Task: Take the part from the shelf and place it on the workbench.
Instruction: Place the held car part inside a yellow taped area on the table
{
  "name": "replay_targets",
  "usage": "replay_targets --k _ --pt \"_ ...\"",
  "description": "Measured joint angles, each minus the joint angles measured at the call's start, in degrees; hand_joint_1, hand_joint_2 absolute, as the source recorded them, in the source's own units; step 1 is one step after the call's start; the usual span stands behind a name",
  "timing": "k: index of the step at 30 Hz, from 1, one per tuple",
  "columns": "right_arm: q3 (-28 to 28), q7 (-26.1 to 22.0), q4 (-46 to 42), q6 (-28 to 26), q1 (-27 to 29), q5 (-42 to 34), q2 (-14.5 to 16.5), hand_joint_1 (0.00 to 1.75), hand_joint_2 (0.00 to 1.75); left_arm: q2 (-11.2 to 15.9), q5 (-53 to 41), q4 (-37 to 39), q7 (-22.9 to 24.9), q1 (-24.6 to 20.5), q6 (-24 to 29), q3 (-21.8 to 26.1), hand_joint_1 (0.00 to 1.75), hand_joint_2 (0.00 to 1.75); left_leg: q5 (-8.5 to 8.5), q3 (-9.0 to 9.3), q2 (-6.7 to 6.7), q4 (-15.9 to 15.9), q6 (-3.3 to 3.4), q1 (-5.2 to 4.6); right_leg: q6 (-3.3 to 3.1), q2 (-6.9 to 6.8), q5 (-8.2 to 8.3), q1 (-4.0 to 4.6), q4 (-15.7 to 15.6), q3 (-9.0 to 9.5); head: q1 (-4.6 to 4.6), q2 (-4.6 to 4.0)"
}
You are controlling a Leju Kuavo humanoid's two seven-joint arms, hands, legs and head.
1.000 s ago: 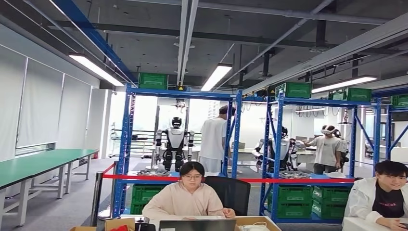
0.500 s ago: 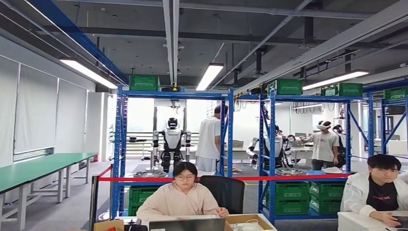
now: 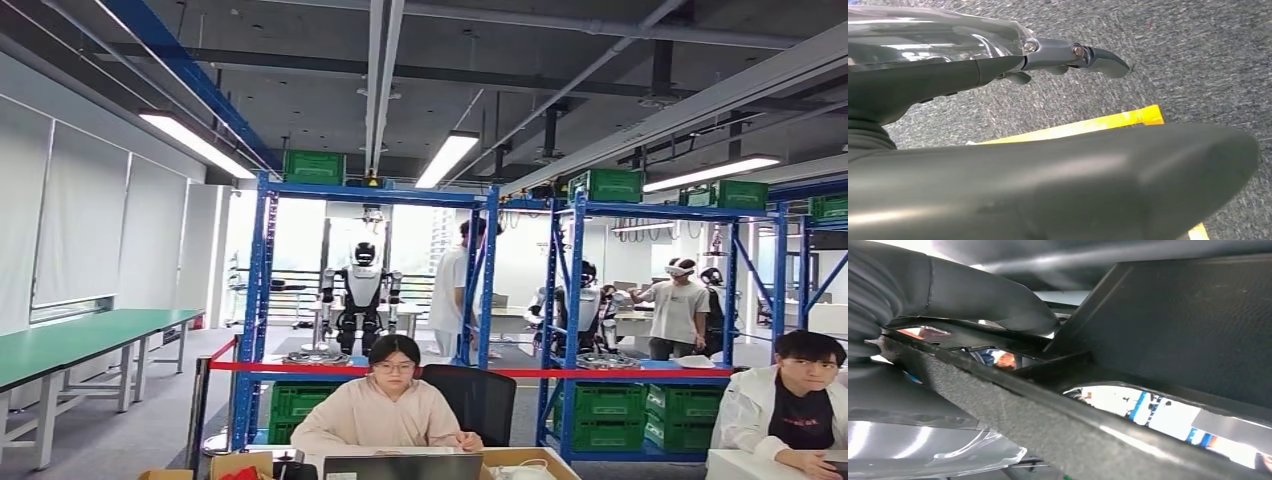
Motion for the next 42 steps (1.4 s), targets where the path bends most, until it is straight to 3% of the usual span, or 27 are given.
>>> replay_targets --k 2,3,4,5,7,9,11,13,16,18,19,22,24,26,28,31,33,34,35,37,38,39,42 --pt "-0.57 0.05 0.85 0.05 -0.01 -0.11 0.13 0.0 0.0 0.0 0.08 0.0 -0.03 -0.1 0.0 -0.05 0.0 0.87 -0.02 0.03 0.02 0.01 0.05 -0.01 0.34 -0.01 -1.97 -0.36 6.04 -2.88 0.0 0.0" --pt "-0.93 0.1 1.23 0.08 0.01 -0.19 0.21 0.0 0.0 0.0 0.11 0.0 -0.03 -0.13 0.0 -0.08 0.0 1.31 -0.03 0.06 0.01 0.01 0.05 -0.01 0.38 0.0 -1.55 -0.44 6.53 -3.18 0.0 0.0" --pt "-1.28 0.15 1.49 0.1 -0.05 -0.27 0.32 0.0 0.0 0.0 0.12 0.0 -0.02 -0.15 0.0 -0.1 0.0 1.75 -0.03 0.11 0.0 0.01 0.04 -0.01 0.32 0.0 -0.14 -0.47 4.73 -2.41 0.0 0.0" --pt "-1.61 0.21 1.65 0.1 -0.21 -0.33 0.43 0.0 0.0 -0.01 0.1 0.0 0.01 -0.2 0.04 -0.13 0.0 1.75 -0.05 0.19 -0.02 -0.01 0.02 0.0 0.16 0.01 1.89 -0.45 1.16 -0.76 0.0 0.0" --pt "-2.3 0.13 1.92 0.14 -0.73 -0.47 0.76 0.0 0.0 -0.05 0.02 0.0 0.16 -0.41 0.31 -0.21 0.0 0.87 -0.04 0.29 -0.03 -0.11 -0.11 -0.03 -0.27 0.06 4.88 -0.18 -6.23 2.71 0.01 0.0" --pt "-3.14 -0.53 2.23 0.12 -0.98 -0.66 1.14 0.0 0.0 -0.09 0.04 0.0 0.21 -0.59 0.62 -0.28 0.0 0.0 0.07 0.3 -0.02 -0.34 -0.47 -0.01 -0.63 0.1 5.49 0.17 -9.26 4.1 0.02 0.01" --pt "-4.2 -1.89 2.47 -0.13 -0.9 -0.78 1.51 0.0 0.0 -0.14 0.2 0.0 0.08 -0.66 0.73 -0.37 0.0 0.0 0.15 0.45 0.0 -0.69 -1.07 0.12 -1.23 0.06 5.78 0.25 -9.95 4.37 0.02 0.01" --pt "-5.13 -3.11 2.56 -0.44 -0.93 -0.83 2.0 0.0 0.0 -0.21 0.29 0.0 0.01 -0.73 0.76 -0.56 0.0 0.0 -0.99 0.11 0.07 0.38 -1.44 0.1 -2.0 -0.02 6.34 0.11 -10.91 4.84 0.02 0.0" --pt "-6.61 -6.62 2.65 -0.62 -0.78 -2.54 2.81 0.0 0.0 -0.28 0.35 0.0 0.18 -0.8 0.86 -0.89 0.0 0.0 -5.84 -3.87 0.11 9.54 -1.57 -0.06 -2.47 -0.06 6.58 0.15 -11.33 5.09 0.02 0.0" --pt "-8.48 -11.27 2.66 -0.61 -0.41 -5.36 3.38 0.0 0.0 -0.28 0.44 0.0 0.51 -0.76 0.92 -1.07 0.0 0.0 -6.79 -5.85 0.11 13.85 -1.73 -0.11 -2.53 -0.02 6.55 0.24 -11.28 5.11 0.02 0.0" --pt "-9.51 -13.11 2.61 -0.56 -0.31 -6.52 3.69 0.0 0.0 -0.28 0.47 0.0 0.63 -0.77 0.92 -1.14 0.0 0.0 -5.71 -5.4 0.11 12.93 -1.78 -0.09 -2.5 0.01 6.51 0.23 -11.21 5.15 0.02 0.0" --pt "-11.62 -15.32 2.36 -0.5 -0.44 -8.09 4.38 0.0 0.0 -0.28 0.48 0.0 0.67 -1.0 0.9 -1.27 0.0 0.0 -0.74 -0.6 0.13 2.78 -1.78 0.02 -2.08 0.08 5.99 0.3 -10.39 5.02 0.02 0.0" --pt "-12.8 -18.2 1.91 -0.52 -0.49 -10.27 4.69 0.0 0.0 -0.28 0.59 0.0 0.75 -1.02 0.87 -1.39 0.0 0.0 -0.1 0.83 0.11 -0.38 -1.53 -0.09 -1.68 0.11 5.71 0.5 -9.77 4.6 0.01 0.0" --pt "-14.34 -23.56 0.73 0.38 -0.29 -14.45 5.27 0.0 0.0 -0.29 0.99 0.0 0.78 -0.9 0.83 -1.5 0.0 0.0 -0.13 0.85 0.13 -0.54 -1.09 -0.2 -1.39 0.15 5.64 0.5 -9.62 4.39 -0.02 0.0" --pt "-15.67 -28.51 -1.53 3.04 -0.06 -19.15 6.1 0.0 0.0 -0.27 1.54 -0.01 0.63 -0.93 0.75 -1.54 0.0 0.0 0.0 0.92 0.18 -0.66 -0.58 -0.07 -0.84 0.11 4.39 0.33 -8.15 3.92 -0.02 0.0" --pt "-16.32 -31.25 -5.47 7.04 0.22 -23.78 6.93 0.0 0.0 -0.15 2.15 -0.01 0.44 -1.09 0.7 -1.55 0.0 0.0 0.02 1.03 0.21 -0.72 -0.15 0.05 0.06 0.02 -0.69 -0.27 1.38 -0.01 -0.02 0.0" --pt "-16.29 -33.17 -7.68 9.89 0.92 -27.28 7.11 0.0 0.0 -0.08 2.61 -0.01 0.22 -0.98 0.68 -1.54 0.0 0.0 -0.01 1.09 0.16 -0.72 -0.12 0.05 0.33 0.01 -2.23 -0.57 6.65 -2.43 -0.02 0.0" --pt "-16.27 -35.08 -9.11 12.6 1.39 -30.72 7.14 0.0 0.0 -0.05 2.95 -0.01 0.02 -0.87 0.65 -1.54 0.0 0.0 -0.03 1.14 0.13 -0.71 -0.13 0.05 0.35 0.01 -1.43 -0.65 6.19 -2.3 -0.02 0.0" --pt "-16.22 -37.26 -10.85 16.21 1.88 -35.3 7.14 0.0 0.0 -0.02 3.29 -0.01 -0.21 -0.76 0.61 -1.53 0.0 0.0 -0.05 1.21 0.11 -0.71 -0.14 0.06 0.28 0.02 0.32 -0.68 3.49 -1.15 -0.02 0.0" --pt "-16.13 -41.5 -15.66 25.12 3.02 -48.09 6.79 0.0 0.0 0.05 3.91 0.0 -0.61 -0.63 0.52 -1.52 0.0 0.0 -0.13 1.3 0.09 -0.75 -0.29 0.01 -0.05 0.04 4.19 -0.52 -4.65 2.51 -0.02 0.0" --pt "-16.15 -43.19 -18.49 29.08 3.92 -55.17 6.41 0.0 0.0 0.08 4.13 0.0 -0.77 -0.55 0.46 -1.52 0.0 0.0 -0.13 1.28 0.04 -0.79 -0.44 0.03 -0.28 0.06 5.24 -0.32 -7.65 3.86 -0.02 0.01" --pt "-16.33 -44.74 -21.88 32.48 5.28 -62.72 5.88 0.0 0.0 0.11 4.36 0.0 -0.93 -0.36 0.35 -1.51 0.0 0.0 -0.12 1.24 -0.01 -0.84 -0.62 0.1 -0.51 0.07 5.57 -0.09 -9.27 4.59 -0.02 0.01" --pt "-18.08 -48.29 -34.85 38.93 12.0 -83.26 4.42 0.0 0.0 0.18 4.85 0.0 -1.34 0.81 -0.02 -1.45 0.0 0.0 -0.27 1.24 -0.06 -0.96 -1.38 0.49 -1.26 0.01 5.54 0.28 -10.32 5.1 -0.02 0.02"
